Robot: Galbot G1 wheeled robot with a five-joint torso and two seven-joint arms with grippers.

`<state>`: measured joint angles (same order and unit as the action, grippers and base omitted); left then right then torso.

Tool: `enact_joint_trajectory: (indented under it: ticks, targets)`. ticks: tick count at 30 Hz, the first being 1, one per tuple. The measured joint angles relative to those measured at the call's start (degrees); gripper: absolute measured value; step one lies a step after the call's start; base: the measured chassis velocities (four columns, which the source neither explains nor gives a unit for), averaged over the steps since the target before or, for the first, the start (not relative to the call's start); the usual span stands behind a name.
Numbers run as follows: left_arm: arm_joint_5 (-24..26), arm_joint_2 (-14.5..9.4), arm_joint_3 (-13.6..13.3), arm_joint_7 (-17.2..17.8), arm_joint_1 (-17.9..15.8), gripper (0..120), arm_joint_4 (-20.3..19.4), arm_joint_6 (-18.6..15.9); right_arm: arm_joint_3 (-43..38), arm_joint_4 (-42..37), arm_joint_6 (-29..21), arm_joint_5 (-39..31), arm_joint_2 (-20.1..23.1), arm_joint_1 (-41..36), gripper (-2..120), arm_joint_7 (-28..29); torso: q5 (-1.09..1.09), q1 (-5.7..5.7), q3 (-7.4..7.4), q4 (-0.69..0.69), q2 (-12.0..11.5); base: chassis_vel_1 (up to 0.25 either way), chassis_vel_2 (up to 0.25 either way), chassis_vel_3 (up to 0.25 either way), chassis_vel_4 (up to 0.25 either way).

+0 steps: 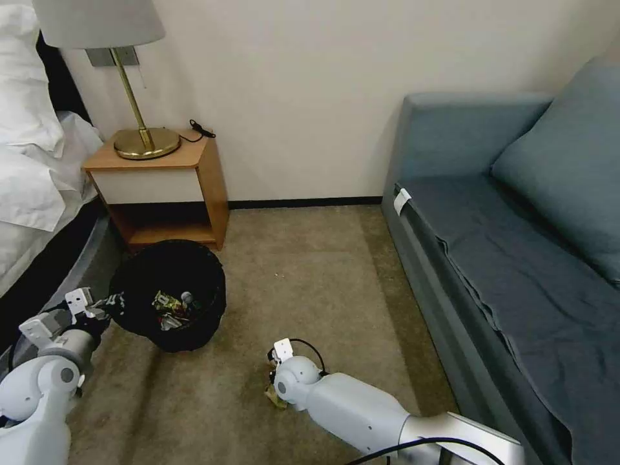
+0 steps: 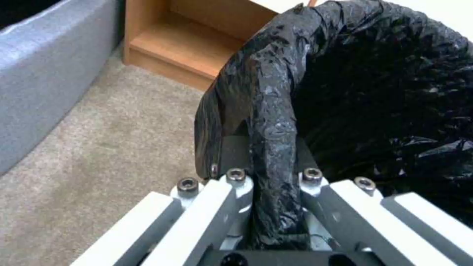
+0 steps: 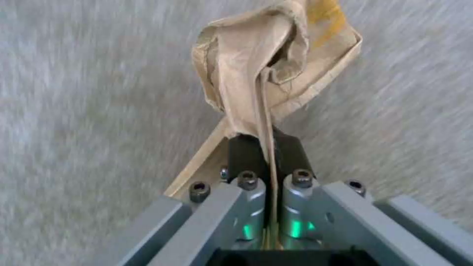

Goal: Pick up the trash bin, then pick up the garbage on the floor and place it into the trash bin.

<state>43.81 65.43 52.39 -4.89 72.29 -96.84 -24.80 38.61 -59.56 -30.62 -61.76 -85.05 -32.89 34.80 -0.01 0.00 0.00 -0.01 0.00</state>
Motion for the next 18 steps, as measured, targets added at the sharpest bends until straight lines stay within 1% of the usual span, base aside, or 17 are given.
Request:
enact_joint_trajectory:
  ticks: [5,8,10,16,18]
  targets:
    - [-0.1,0.0,-0.8,0.2,-0.3,4,-0.6,-0.2,-2.4,-3.6,0.8,-0.2,1.9,1.7,0,0.9,0.01,0.00,0.00,0.01,0.0,0.000,0.000,0.000,0.000]
    - [-0.1,0.0,-1.8,0.5,-0.8,4,-1.2,-0.6,-4.4,-8.3,1.3,-0.8,4.6,4.3,0,1.8,0.01,0.00,0.00,0.00,0.0,0.000,0.000,0.000,0.000]
    - [-0.1,0.1,-2.1,0.6,-0.9,4,-1.3,-0.7,-5.2,-9.4,1.6,-0.7,5.2,5.0,0,2.1,0.01,0.00,0.00,0.00,0.0,0.000,0.000,0.000,0.000]
    - [-0.5,0.3,-3.3,0.7,-1.6,4,-1.4,-1.3,-8.5,-13.3,3.5,1.7,7.2,8.3,0,2.9,0.02,0.00,0.00,0.00,0.0,0.000,0.000,0.000,0.000]
    - [-0.4,0.4,-3.9,0.7,-1.9,4,-1.0,-2.0,-10.0,-15.1,4.2,2.3,7.8,10.4,0,3.3,0.02,0.00,0.00,0.00,0.0,0.000,0.000,0.000,0.000]
